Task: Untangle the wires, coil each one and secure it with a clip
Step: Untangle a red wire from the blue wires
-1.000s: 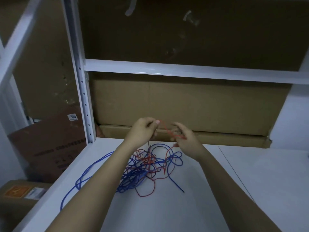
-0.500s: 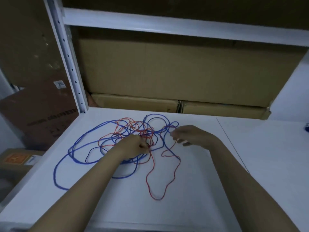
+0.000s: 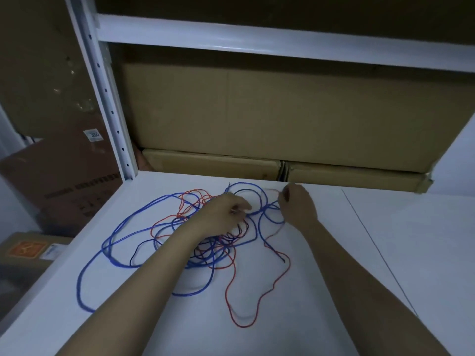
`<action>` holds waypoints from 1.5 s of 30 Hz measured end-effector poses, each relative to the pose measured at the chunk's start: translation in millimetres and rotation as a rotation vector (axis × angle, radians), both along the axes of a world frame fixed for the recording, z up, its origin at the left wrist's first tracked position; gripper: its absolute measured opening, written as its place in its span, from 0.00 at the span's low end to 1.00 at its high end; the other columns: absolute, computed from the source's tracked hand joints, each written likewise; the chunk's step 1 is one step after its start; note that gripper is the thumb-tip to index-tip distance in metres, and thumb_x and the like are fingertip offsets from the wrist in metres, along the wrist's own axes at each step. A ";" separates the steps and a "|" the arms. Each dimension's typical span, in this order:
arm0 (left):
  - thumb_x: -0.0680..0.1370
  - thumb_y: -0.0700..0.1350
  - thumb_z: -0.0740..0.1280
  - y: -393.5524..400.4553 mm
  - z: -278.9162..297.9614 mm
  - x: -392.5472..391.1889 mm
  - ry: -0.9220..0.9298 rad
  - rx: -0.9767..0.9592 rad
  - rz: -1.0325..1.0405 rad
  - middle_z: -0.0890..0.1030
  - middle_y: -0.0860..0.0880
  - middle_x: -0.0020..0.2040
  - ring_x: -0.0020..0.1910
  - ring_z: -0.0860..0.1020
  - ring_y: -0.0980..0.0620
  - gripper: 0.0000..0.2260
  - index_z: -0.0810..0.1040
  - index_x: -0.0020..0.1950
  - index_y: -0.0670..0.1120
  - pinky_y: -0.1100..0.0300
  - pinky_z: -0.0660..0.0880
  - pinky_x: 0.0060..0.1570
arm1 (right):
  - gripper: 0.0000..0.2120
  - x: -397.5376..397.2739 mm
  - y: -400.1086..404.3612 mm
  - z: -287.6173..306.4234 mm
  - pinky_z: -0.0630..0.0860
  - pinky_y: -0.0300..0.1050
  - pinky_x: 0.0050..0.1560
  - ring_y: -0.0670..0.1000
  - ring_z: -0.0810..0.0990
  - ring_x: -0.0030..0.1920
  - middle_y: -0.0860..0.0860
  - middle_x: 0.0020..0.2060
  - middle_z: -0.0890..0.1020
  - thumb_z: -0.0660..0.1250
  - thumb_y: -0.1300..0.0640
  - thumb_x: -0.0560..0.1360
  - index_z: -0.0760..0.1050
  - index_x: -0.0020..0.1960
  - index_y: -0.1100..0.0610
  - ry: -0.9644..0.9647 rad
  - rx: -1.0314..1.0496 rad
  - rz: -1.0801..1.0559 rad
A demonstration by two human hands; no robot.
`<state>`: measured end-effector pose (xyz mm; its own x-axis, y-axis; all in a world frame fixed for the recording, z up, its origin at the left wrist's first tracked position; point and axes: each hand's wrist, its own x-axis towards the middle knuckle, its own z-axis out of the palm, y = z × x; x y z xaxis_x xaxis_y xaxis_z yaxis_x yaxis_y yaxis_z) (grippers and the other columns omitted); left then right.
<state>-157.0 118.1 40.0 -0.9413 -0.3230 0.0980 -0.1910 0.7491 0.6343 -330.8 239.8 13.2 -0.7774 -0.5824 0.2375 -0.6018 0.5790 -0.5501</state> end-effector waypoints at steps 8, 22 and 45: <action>0.83 0.49 0.57 20.0 60.5 -45.6 0.205 0.118 0.049 0.77 0.53 0.51 0.53 0.74 0.54 0.11 0.76 0.58 0.47 0.66 0.69 0.46 | 0.06 12.5 16.9 67.9 0.74 0.56 0.42 0.59 0.77 0.40 0.57 0.38 0.78 0.56 0.58 0.81 0.67 0.46 0.55 0.045 -0.373 0.203; 0.83 0.39 0.52 4.9 103.8 -5.5 0.658 1.100 -0.108 0.74 0.54 0.30 0.26 0.68 0.59 0.12 0.75 0.52 0.41 0.68 0.61 0.25 | 0.11 55.4 -6.0 78.4 0.65 0.30 0.30 0.40 0.69 0.25 0.53 0.30 0.74 0.57 0.60 0.82 0.76 0.54 0.63 -0.316 -0.528 0.478; 0.81 0.41 0.62 -0.5 3.7 66.5 0.400 0.273 0.212 0.83 0.49 0.41 0.40 0.80 0.58 0.09 0.81 0.50 0.45 0.64 0.75 0.45 | 0.07 118.4 3.0 9.8 0.73 0.44 0.35 0.53 0.75 0.36 0.55 0.36 0.79 0.65 0.56 0.79 0.78 0.52 0.59 0.882 -0.530 0.576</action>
<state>-90.5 117.6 43.8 -0.7588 -0.5665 0.3214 -0.0240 0.5175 0.8553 -212.5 242.8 23.0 0.1219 -0.4607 0.8792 -0.9923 -0.0778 0.0968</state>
